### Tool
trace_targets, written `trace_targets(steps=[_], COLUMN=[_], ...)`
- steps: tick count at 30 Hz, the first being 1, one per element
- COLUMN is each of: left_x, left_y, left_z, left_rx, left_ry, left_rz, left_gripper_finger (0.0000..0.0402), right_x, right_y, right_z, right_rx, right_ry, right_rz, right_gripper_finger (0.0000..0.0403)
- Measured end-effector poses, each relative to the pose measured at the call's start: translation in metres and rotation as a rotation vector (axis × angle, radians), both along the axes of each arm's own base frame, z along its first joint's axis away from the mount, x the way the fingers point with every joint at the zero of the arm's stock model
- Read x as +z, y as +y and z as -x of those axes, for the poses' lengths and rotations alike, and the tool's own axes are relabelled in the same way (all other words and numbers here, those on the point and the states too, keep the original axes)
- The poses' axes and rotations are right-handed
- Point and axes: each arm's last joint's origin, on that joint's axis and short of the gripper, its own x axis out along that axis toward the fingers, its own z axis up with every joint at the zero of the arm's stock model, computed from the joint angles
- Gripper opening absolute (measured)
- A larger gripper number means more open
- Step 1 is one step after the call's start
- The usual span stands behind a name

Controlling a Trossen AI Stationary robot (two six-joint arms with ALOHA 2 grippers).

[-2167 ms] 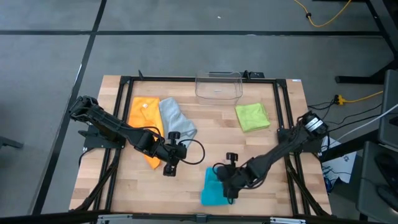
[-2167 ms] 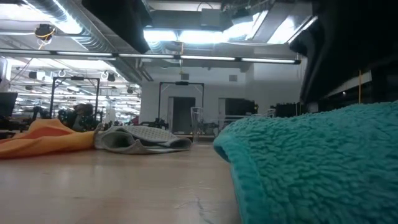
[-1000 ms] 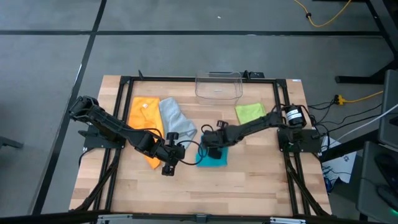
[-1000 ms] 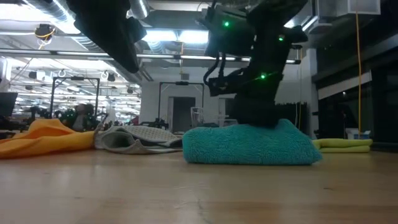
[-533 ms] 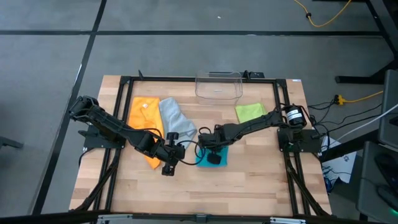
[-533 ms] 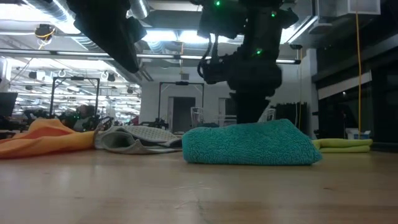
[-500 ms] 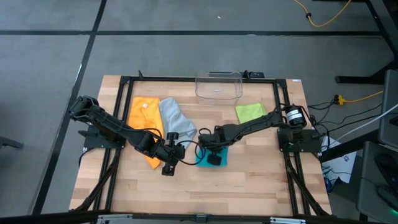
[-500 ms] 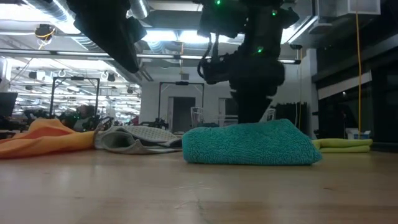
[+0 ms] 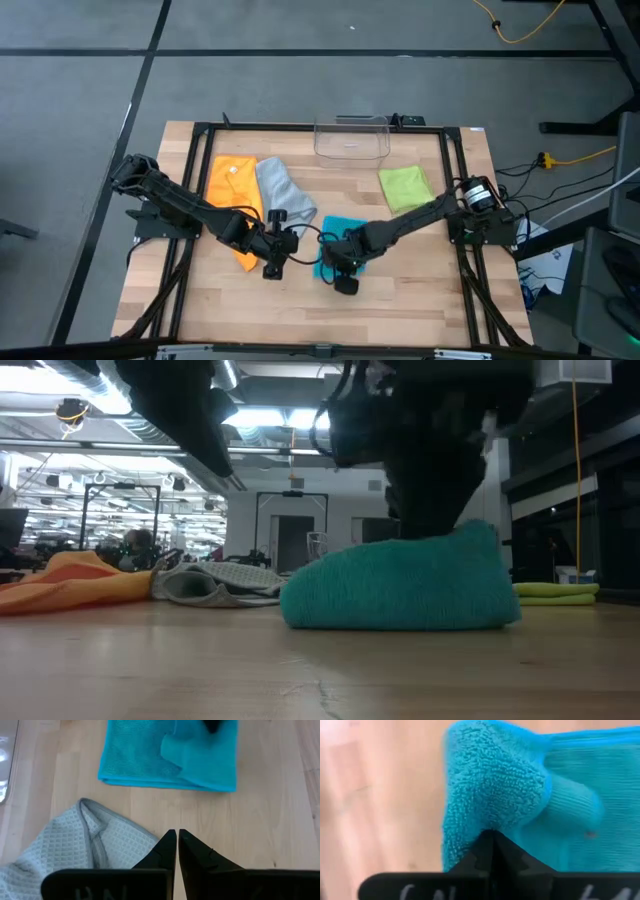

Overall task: Fold microfiber towels
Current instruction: Fold the blue microfiber towel

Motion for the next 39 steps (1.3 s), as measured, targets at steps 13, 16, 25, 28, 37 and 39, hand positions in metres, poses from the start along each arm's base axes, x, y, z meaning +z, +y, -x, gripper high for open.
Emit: trace_targets(steps=[13,16,25,28,37,39], left_x=[0.000,0.000,0.000,0.000,0.000,0.000], left_y=[0.000,0.000,0.000,0.000,0.000,0.000], left_z=[0.000,0.000,0.000,0.000,0.000,0.000], left_rx=[0.000,0.000,0.000,0.000,0.000,0.000], left_ry=[0.000,0.000,0.000,0.000,0.000,0.000], left_rz=[0.000,0.000,0.000,0.000,0.000,0.000], left_gripper_finger=[0.0014,0.0014,0.0014,0.0014,0.0014,0.0014], right_x=[0.009,0.007,-0.003,-0.004,-0.004,-0.005], right_y=[0.063,0.065,0.030,0.012,-0.014,-0.017], right_z=[0.009,0.012,0.025,0.025,0.010,0.011], right_rx=[0.175,0.115,-0.176,-0.238,-0.207,-0.211], right_ry=[-0.122,-0.122,0.005,0.071,0.054,0.070], right_rz=[-0.199,-0.130,0.291,0.326,0.305,0.312], right_gripper_finger=[0.0019,0.0015,0.0011,0.0018,0.0012,0.0007])
